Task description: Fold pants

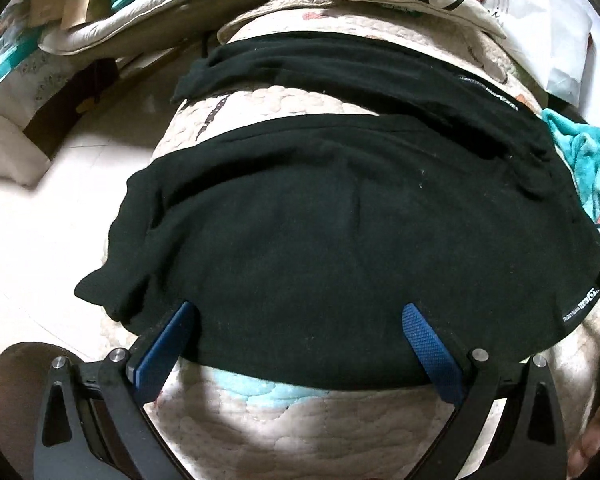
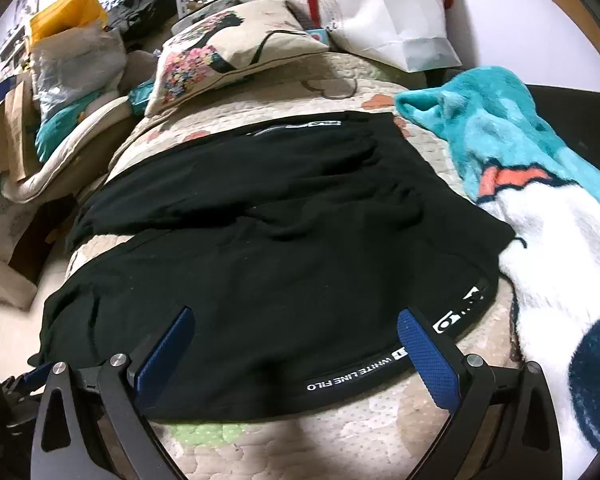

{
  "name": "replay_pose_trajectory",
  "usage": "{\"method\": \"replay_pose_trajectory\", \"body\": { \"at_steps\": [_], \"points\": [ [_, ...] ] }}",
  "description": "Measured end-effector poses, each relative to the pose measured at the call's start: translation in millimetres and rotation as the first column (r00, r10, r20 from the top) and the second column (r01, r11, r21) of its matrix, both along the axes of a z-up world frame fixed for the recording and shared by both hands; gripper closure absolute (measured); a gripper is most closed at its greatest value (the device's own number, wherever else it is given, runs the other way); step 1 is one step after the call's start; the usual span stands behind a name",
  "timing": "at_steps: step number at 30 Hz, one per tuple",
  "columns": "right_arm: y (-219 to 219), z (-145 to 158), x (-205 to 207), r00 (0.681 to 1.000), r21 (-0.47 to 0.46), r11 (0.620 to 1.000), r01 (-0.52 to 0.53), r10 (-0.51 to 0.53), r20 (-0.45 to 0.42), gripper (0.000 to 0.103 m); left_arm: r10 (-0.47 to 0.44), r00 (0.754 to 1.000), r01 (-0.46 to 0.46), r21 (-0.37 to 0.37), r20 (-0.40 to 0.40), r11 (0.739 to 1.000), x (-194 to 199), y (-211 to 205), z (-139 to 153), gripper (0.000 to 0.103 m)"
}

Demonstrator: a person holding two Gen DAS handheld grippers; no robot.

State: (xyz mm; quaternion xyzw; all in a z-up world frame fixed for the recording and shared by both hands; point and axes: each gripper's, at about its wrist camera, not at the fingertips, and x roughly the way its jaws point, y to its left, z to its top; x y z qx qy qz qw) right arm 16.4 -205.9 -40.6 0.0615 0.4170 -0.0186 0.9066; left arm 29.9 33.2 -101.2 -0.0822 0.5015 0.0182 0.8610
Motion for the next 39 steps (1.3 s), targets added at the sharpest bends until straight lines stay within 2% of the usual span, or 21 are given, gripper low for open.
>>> {"method": "replay_pose_trajectory", "body": {
  "at_steps": [2,4,8,11,14,17,18,20,21,22,23,24,26,27,28,31,35,39],
  "points": [
    [3.9,-0.3,-0.8,1.0,0.006,1.0,-0.019,0.019,0.003,0.0,-0.018,1.0,0.018,0.011,-0.023,1.0,0.8,-2.3,1.8,0.0],
    [9.0,-0.8,-2.0,0.999,0.011,0.999,-0.047,0.047,0.001,0.0,-0.011,0.999,0.01,-0.036,-0.032,0.999,-0.4,5.1,7.5,0.0],
    [25.8,-0.9,-10.0,0.991,-0.015,0.991,-0.134,0.134,0.005,0.0,0.048,0.999,-0.044,-0.14,0.024,0.989,-6.7,34.2,31.2,0.007],
    [57.1,-2.2,-19.0,0.959,-0.056,0.957,-0.284,0.285,0.01,0.003,0.108,0.991,-0.093,-0.169,0.081,0.981,-9.2,63.0,54.4,0.007],
    [99.4,-1.9,-27.7,0.891,-0.116,0.885,-0.452,0.454,-0.009,0.011,0.173,0.977,-0.15,-0.178,0.123,0.973,-13.2,95.7,75.7,0.007],
    [151.9,-5.2,-42.4,0.781,-0.21,0.759,-0.617,0.623,-0.043,0.016,0.236,0.959,-0.208,-0.178,0.158,0.962,-21.3,128.1,88.7,0.007],
    [164.6,-9.0,-45.5,0.757,-0.238,0.728,-0.643,0.651,-0.054,0.017,0.251,0.954,-0.221,-0.183,0.162,0.958,-24.6,138.0,90.9,0.007],
    [187.7,-21.0,-47.0,0.726,-0.326,0.669,-0.667,0.683,-0.083,0.022,0.268,0.949,-0.234,-0.2,0.166,0.952,-28.5,151.4,93.3,0.007],
    [197.5,-29.5,-44.6,0.717,-0.364,0.644,-0.673,0.689,-0.105,0.031,0.272,0.948,-0.236,-0.207,0.166,0.949,-29.7,157.3,92.8,0.007],
    [201.1,-35.8,-41.0,0.713,-0.367,0.636,-0.679,0.689,-0.126,0.044,0.278,0.947,-0.241,-0.213,0.164,0.947,-30.3,161.6,91.7,0.007],
    [202.9,-40.9,-36.3,0.706,-0.332,0.639,-0.694,0.694,-0.14,0.052,0.283,0.945,-0.245,-0.221,0.162,0.944,-31.6,166.2,90.0,0.007],
    [200.3,-41.3,-32.6,0.702,-0.249,0.662,-0.706,0.7,-0.131,0.069,0.286,0.945,-0.248,-0.224,0.16,0.943,-32.5,167.5,88.3,0.007],
    [197.8,-40.3,-32.0,0.71,-0.202,0.682,-0.703,0.69,-0.14,0.079,0.299,0.942,-0.259,-0.235,0.154,0.937,-31.2,172.0,85.2,0.007],
    [201.2,-40.0,-35.0,0.704,-0.199,0.676,-0.709,0.695,-0.147,0.089,0.307,0.94,-0.265,-0.248,0.149,0.932,-30.8,173.8,83.5,0.007],
    [203.1,-39.7,-37.6,0.702,-0.198,0.674,-0.712,0.695,-0.155,0.094,0.311,0.939,-0.267,-0.258,0.147,0.928,-30.7,175.0,82.4,0.007],
    [205.8,-37.7,-40.0,0.695,-0.159,0.677,-0.719,0.697,-0.175,0.095,0.312,0.936,-0.262,-0.269,0.164,0.927,-33.1,176.7,83.5,0.007],
    [206.3,-34.5,-32.8,0.696,-0.046,0.701,-0.712,0.695,-0.181,0.095,0.333,0.926,-0.277,-0.276,0.18,0.92,-36.2,181.2,87.9,0.007],
    [211.0,-37.0,-36.1,0.681,-0.03,0.689,-0.724,0.708,-0.184,0.095,0.348,0.92,-0.293,-0.277,0.177,0.915,-36.7,186.2,88.3,0.007]
  ]
}}
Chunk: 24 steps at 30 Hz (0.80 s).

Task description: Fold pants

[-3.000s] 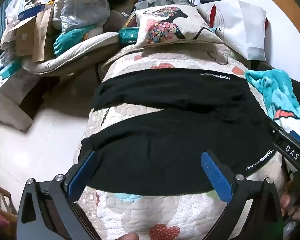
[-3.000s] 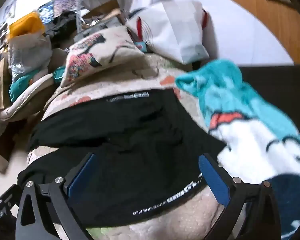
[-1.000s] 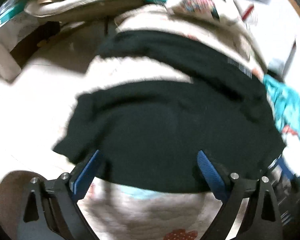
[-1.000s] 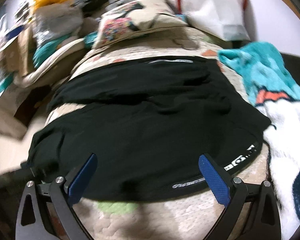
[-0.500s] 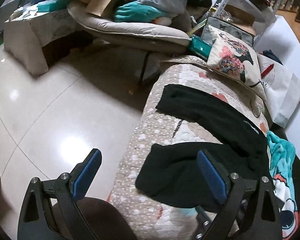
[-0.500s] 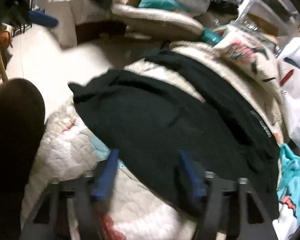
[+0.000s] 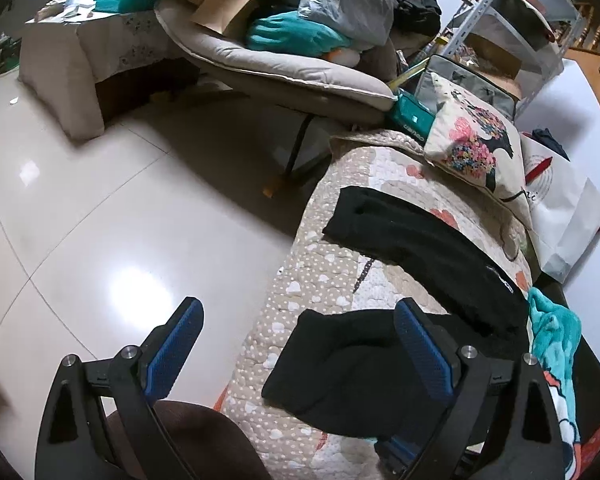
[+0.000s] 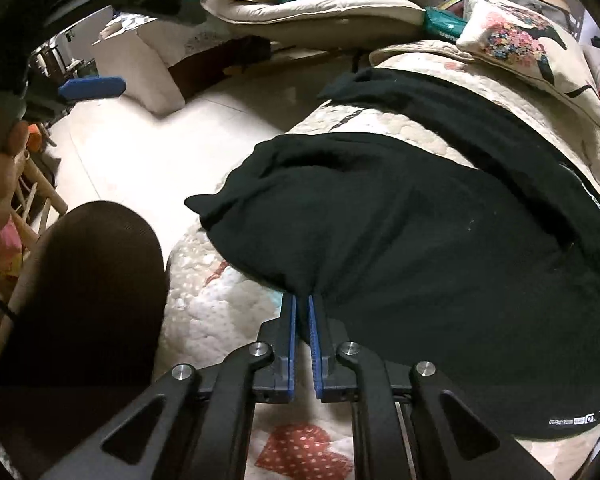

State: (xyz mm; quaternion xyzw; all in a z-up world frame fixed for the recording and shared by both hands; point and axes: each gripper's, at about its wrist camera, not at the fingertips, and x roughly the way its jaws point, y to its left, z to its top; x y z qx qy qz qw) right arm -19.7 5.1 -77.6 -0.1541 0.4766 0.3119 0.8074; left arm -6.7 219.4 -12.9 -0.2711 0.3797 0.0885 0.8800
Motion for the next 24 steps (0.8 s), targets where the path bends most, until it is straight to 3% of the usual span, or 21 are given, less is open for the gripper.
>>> {"method": "replay_pose_trajectory", "body": {
  "at_steps": [5,7,12,14,19,21,24],
  "points": [
    [-2.7,1.8,-2.5,1.0,0.026,1.0,-0.013,0.014,-0.025,0.09,-0.014,1.0,0.014,0.022,0.0,1.0,1.7,-5.5,4.3,0.007],
    [-7.4,6.1,-1.1,0.998,0.056,0.998,-0.018,0.022,-0.057,0.079,-0.027,1.0,0.027,0.047,0.004,0.999,2.6,-9.9,7.8,0.007],
    [-41.2,46.0,20.4,0.994,0.157,0.987,0.018,0.0,-0.113,0.076,-0.075,0.997,0.075,0.127,-0.003,0.989,18.4,-25.9,17.6,0.007],
    [-67.8,69.7,38.8,0.995,0.172,0.983,0.064,-0.049,-0.087,0.07,-0.109,0.994,0.11,0.14,-0.013,0.984,29.6,-34.5,19.4,0.007],
    [-137.2,114.2,86.0,0.971,0.143,0.968,0.207,-0.221,0.09,0.029,-0.22,0.975,0.223,0.156,-0.037,0.962,73.1,-58.9,21.8,0.007],
    [-165.6,122.0,112.2,0.941,0.119,0.955,0.272,-0.29,0.173,0.021,-0.242,0.969,0.247,0.161,-0.049,0.956,94.7,-65.0,19.9,0.007],
    [-202.5,113.4,162.8,0.92,0.07,0.93,0.361,-0.367,0.137,0.021,-0.261,0.963,0.267,0.151,-0.063,0.952,130.0,-67.1,15.2,0.007]
  ]
}}
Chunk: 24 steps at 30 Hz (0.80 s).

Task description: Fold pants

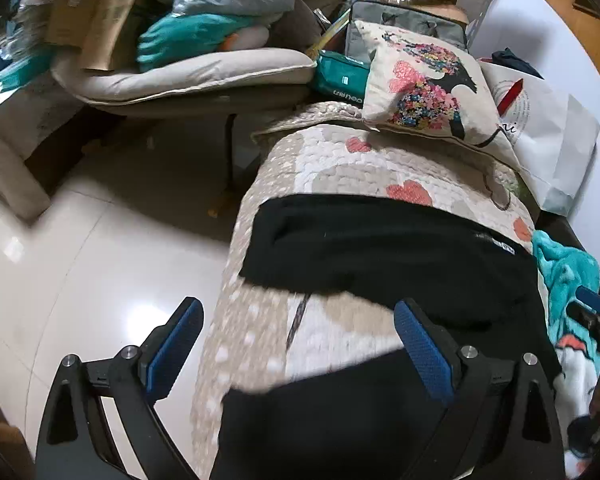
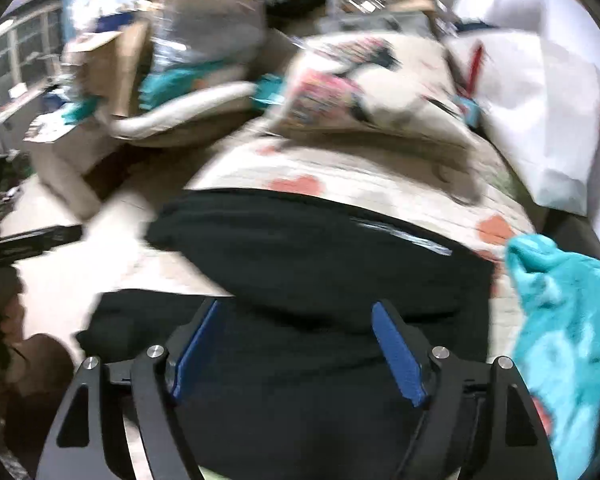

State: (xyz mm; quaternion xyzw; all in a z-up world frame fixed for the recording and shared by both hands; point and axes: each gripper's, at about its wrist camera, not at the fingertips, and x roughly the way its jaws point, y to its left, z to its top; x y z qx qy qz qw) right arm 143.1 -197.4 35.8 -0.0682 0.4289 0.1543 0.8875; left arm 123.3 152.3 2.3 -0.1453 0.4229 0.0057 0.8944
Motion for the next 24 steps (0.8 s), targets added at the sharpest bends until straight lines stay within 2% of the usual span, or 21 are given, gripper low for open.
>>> {"method": "replay_pose_trajectory", "body": {
  "at_steps": [3,7,12,15,19,24],
  "points": [
    [-36.5,-12.5,45.5,0.995,0.016,0.996,0.083,-0.082,-0.059,0.024,0.002,1.0,-0.003,-0.02,-0.023,1.0,31.3,4.7,-10.3,0.007],
    [-73.0,-30.2,92.3,0.987,-0.015,0.991,0.133,-0.134,-0.091,0.03,0.009,0.999,-0.011,-0.033,-0.043,0.999,72.6,12.9,-27.1,0.007],
    [-87.4,-51.5,138.8,0.986,-0.044,0.993,0.114,-0.118,-0.116,0.03,-0.051,0.997,0.048,-0.053,-0.06,0.997,123.7,13.1,-48.8,0.007],
    [-82.6,-65.2,161.3,0.988,-0.056,0.996,0.068,-0.075,-0.135,0.03,-0.122,0.992,0.12,-0.03,-0.041,0.992,146.7,5.2,-55.1,0.007],
    [-67.4,-85.5,183.1,0.986,-0.071,0.997,0.011,-0.022,-0.163,0.03,-0.267,0.963,0.268,0.062,-0.03,0.961,174.0,-15.0,-57.8,0.007],
    [-53.7,-100.3,206.5,0.986,-0.035,0.999,-0.007,0.001,-0.168,0.03,-0.4,0.914,0.406,0.116,-0.076,0.906,194.3,-33.5,-70.9,0.007]
  ]
}}
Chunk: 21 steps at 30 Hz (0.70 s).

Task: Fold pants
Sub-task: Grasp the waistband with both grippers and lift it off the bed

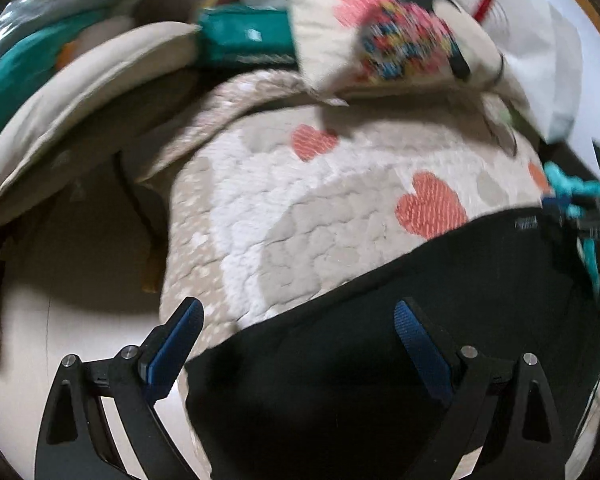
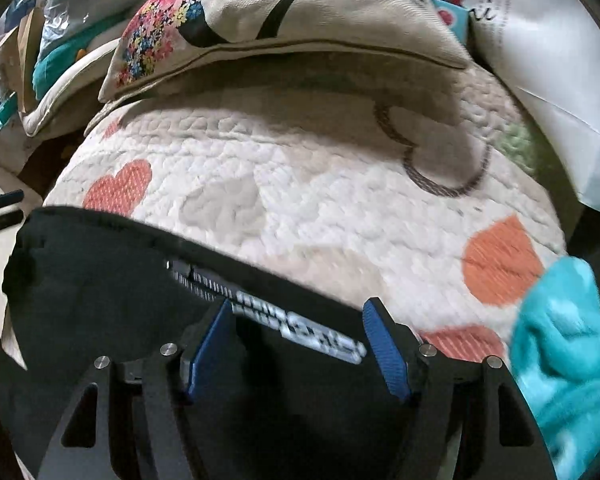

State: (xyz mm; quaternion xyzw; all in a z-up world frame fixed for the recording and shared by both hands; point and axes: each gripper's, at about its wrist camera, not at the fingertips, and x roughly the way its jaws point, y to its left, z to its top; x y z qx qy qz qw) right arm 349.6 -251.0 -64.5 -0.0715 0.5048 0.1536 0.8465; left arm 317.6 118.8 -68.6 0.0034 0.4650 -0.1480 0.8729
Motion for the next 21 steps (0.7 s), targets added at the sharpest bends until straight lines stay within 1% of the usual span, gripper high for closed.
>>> {"method": "replay_pose_trajectory", "body": {
  "at_steps": [2,4,5,6,7,10,12,13,14,15,16,17,19,21],
  "points": [
    [4.8,-2.7,9.2,1.0,0.029,1.0,-0.009,0.01,-0.01,0.03,-0.055,0.998,0.055,0.018,-0.039,0.998,7.3,-8.0,-11.0,0.007],
    [9.9,-5.9,14.4,0.999,0.042,0.999,-0.029,0.03,-0.027,0.03,-0.11,0.99,0.115,0.053,-0.088,0.992,12.1,-17.2,-25.2,0.007],
    [13.8,-8.6,17.6,0.998,0.037,0.998,-0.045,0.047,-0.042,0.03,-0.132,0.989,0.136,0.063,-0.069,0.989,11.6,-19.1,-28.0,0.006],
    [17.4,-10.1,20.0,0.997,0.029,0.998,-0.056,0.058,-0.046,0.03,-0.139,0.989,0.142,0.055,-0.059,0.988,11.4,-18.5,-27.1,0.006],
    [20.2,-10.8,21.7,0.996,0.023,0.997,-0.069,0.07,-0.047,0.03,-0.141,0.987,0.144,0.036,-0.076,0.989,14.1,-16.3,-27.9,0.006],
    [25.1,-15.1,27.5,0.993,0.031,0.995,-0.096,0.098,-0.072,0.03,-0.146,0.985,0.147,0.003,-0.094,0.989,15.6,-11.1,-27.9,0.007],
    [26.9,-18.3,30.8,0.99,0.038,0.993,-0.108,0.111,-0.086,0.031,-0.154,0.983,0.156,0.008,-0.095,0.988,13.8,-10.1,-28.1,0.013],
    [27.0,-18.7,30.2,0.989,0.039,0.992,-0.118,0.121,-0.087,0.031,-0.158,0.983,0.159,0.006,-0.095,0.987,12.6,-8.5,-27.0,0.02],
    [26.8,-18.2,29.4,0.987,0.042,0.991,-0.13,0.133,-0.087,0.031,-0.159,0.983,0.16,0.005,-0.097,0.987,12.6,-5.7,-25.4,0.029],
    [26.4,-17.6,29.6,0.986,0.043,0.989,-0.138,0.142,-0.088,0.031,-0.16,0.982,0.161,0.003,-0.099,0.987,12.6,-2.4,-23.6,0.034],
    [26.0,-16.7,29.4,0.985,0.043,0.988,-0.147,0.151,-0.089,0.032,-0.163,0.981,0.163,-0.006,-0.101,0.987,12.8,1.3,-21.9,0.044],
    [26.0,-16.0,29.2,0.983,0.039,0.987,-0.157,0.159,-0.088,0.032,-0.163,0.981,0.162,-0.016,-0.106,0.987,14.0,5.7,-20.1,0.052],
    [26.9,-15.1,28.8,0.981,0.034,0.985,-0.17,0.172,-0.087,0.034,-0.167,0.979,0.164,-0.034,-0.116,0.986,16.2,9.9,-18.5,0.055],
    [30.5,-16.5,27.6,0.98,0.025,0.984,-0.178,0.18,-0.085,0.036,-0.17,0.979,0.17,-0.012,-0.112,0.985,15.8,8.0,-18.8,0.053]
  ]
}}
